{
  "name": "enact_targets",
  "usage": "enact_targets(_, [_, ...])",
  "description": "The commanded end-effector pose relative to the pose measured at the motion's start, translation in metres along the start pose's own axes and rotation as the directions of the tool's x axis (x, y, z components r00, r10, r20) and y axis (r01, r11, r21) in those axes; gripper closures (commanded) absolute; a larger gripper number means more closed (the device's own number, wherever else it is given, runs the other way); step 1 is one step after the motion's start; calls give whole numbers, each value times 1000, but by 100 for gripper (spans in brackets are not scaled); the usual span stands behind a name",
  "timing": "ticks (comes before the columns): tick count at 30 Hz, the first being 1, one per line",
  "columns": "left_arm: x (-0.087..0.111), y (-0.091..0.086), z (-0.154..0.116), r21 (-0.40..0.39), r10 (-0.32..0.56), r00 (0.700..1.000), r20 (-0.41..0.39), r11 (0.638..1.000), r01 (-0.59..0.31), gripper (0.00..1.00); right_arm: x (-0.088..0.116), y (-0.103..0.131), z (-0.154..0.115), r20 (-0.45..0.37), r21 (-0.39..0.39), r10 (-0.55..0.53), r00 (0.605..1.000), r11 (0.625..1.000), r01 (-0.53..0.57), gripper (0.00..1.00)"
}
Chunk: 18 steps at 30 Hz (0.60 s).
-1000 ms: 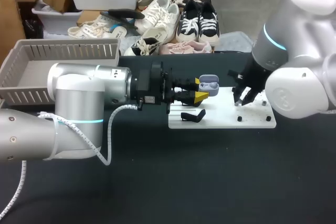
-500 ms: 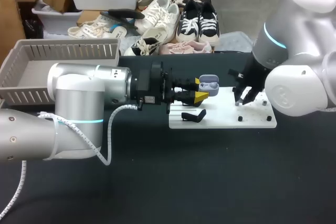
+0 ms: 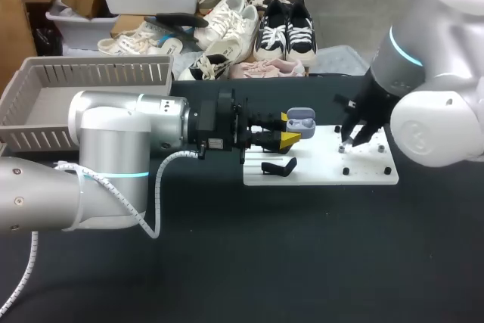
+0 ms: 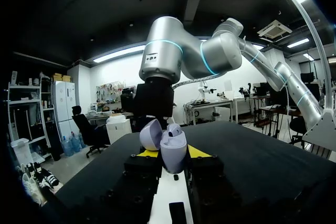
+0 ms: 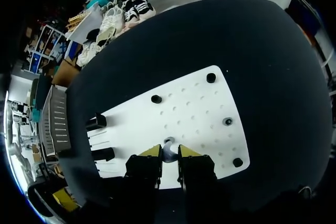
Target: Pick up each earbud case from the left stands, insert the matching earbuds, close the lid, and place the case in the box.
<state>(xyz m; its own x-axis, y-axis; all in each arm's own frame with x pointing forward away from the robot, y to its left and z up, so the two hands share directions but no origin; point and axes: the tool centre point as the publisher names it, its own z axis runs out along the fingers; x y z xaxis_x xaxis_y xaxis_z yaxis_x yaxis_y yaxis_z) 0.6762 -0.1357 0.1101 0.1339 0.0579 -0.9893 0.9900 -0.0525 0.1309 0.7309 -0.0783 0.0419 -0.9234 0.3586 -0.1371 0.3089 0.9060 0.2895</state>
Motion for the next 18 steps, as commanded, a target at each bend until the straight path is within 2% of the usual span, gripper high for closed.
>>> enact_targets(1, [0,-1,0,-3,1,1000,1,1000,-1,100,8,-7,-21,27,-16,11,1000,1000,-11,100])
enact_targets(6, [0,-1,0,-3,1,1000,1,1000,-1,100,6,-9,-52,37,-31,13,999,999,-12,100])
enact_targets(9, [0,-1,0,-3,1,1000,1,1000,-1,100,5,-8,-74,-2,-57,12,1000,998,-12,100])
enact_targets(14, [0,-1,0,-3,1,1000,1,1000,-1,100,9,-3,-111,-27,-67,-43,999,997,41,100])
enact_targets(18, [0,-1,0,-3,1,1000,1,1000,-1,100,17,3,-138,-46,-32,-110,993,994,109,100])
